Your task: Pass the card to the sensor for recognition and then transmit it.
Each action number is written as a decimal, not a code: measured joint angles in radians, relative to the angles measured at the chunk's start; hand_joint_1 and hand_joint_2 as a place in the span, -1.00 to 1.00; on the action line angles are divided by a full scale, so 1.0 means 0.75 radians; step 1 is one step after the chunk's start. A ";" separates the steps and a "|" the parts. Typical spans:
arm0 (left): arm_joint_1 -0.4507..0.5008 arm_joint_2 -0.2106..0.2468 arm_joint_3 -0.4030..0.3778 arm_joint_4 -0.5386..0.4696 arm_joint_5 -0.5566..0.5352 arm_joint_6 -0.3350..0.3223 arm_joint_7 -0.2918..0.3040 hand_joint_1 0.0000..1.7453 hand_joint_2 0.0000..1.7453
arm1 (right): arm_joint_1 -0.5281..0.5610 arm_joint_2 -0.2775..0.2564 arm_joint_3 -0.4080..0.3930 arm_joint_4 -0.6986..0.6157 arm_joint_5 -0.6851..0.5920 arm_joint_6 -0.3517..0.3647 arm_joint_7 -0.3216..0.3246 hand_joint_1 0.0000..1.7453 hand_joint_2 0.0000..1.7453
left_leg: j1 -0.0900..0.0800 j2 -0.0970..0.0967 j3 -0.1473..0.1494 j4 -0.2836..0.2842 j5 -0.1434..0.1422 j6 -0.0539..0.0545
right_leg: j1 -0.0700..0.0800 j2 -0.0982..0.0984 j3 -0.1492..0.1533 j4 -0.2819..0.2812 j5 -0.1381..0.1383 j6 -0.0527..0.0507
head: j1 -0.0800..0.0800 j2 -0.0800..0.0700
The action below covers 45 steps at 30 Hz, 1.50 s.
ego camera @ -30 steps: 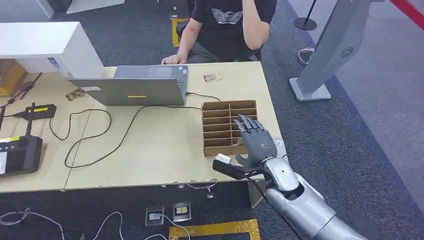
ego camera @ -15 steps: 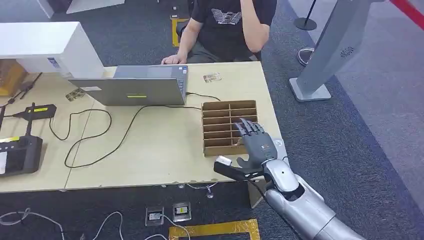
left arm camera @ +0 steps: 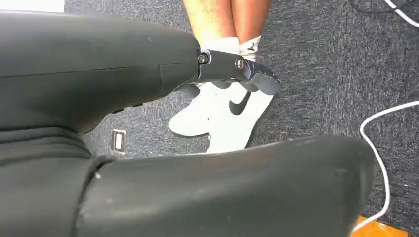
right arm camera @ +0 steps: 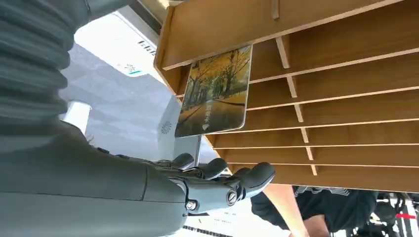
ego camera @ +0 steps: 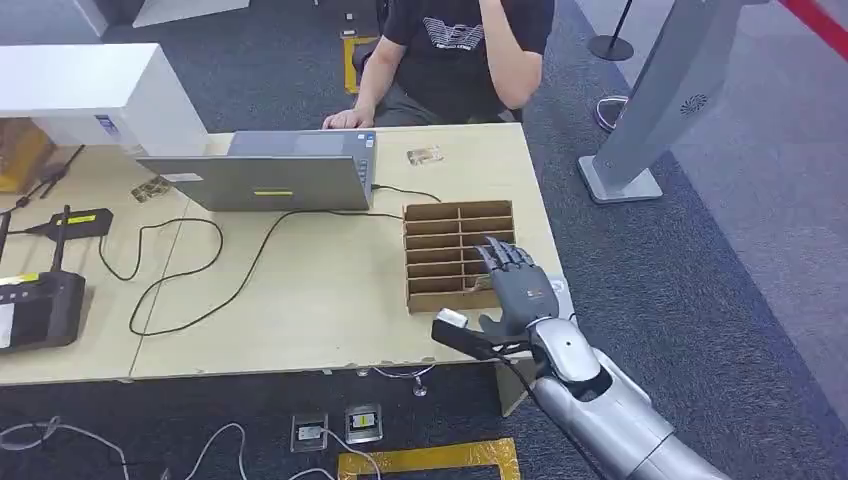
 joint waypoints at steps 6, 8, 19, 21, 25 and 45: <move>0.000 0.001 -0.001 0.000 -0.001 0.000 0.000 -1.00 -1.00 | 0.005 -0.003 -0.003 0.000 0.000 0.004 0.002 -1.00 1.00 | 0.000 0.000 0.000 0.000 0.000 0.000 | 0.000 0.000 0.000 0.000 0.000 0.000 | 0.001 0.000; 0.000 0.003 -0.001 0.000 -0.003 0.000 0.000 -1.00 -1.00 | 0.006 -0.006 -0.004 0.000 0.000 0.007 0.002 -0.82 1.00 | 0.000 0.000 0.000 0.000 0.000 0.000 | 0.000 0.000 0.000 0.000 0.000 0.000 | 0.000 0.000; 0.000 0.004 -0.002 0.000 -0.015 0.000 0.000 -1.00 -1.00 | 0.015 -0.022 -0.020 -0.001 -0.009 0.067 -0.007 1.00 1.00 | 0.000 0.000 0.000 0.000 0.000 0.000 | 0.000 0.000 0.000 0.000 0.000 0.000 | 0.001 0.000; 0.000 0.005 -0.002 0.000 -0.016 0.000 0.000 -1.00 -1.00 | 0.017 -0.025 -0.020 -0.001 -0.014 0.080 -0.007 1.00 1.00 | 0.000 0.000 0.000 0.000 0.000 0.000 | 0.000 0.000 0.000 0.000 0.000 0.000 | 0.001 0.000; 0.000 0.007 -0.002 0.000 -0.016 0.000 0.000 -1.00 -1.00 | 0.018 -0.033 -0.023 -0.005 -0.023 0.084 -0.006 1.00 1.00 | 0.000 0.000 0.001 0.000 0.000 0.000 | 0.000 0.000 0.000 0.000 0.000 0.000 | 0.001 0.000; 0.000 0.008 -0.003 0.000 -0.013 0.000 -0.014 -1.00 -1.00 | 0.020 -0.058 -0.043 -0.089 -0.006 0.099 0.016 1.00 1.00 | 0.000 0.000 0.000 0.000 0.000 0.000 | 0.000 0.000 0.000 0.000 0.000 0.000 | 0.000 0.000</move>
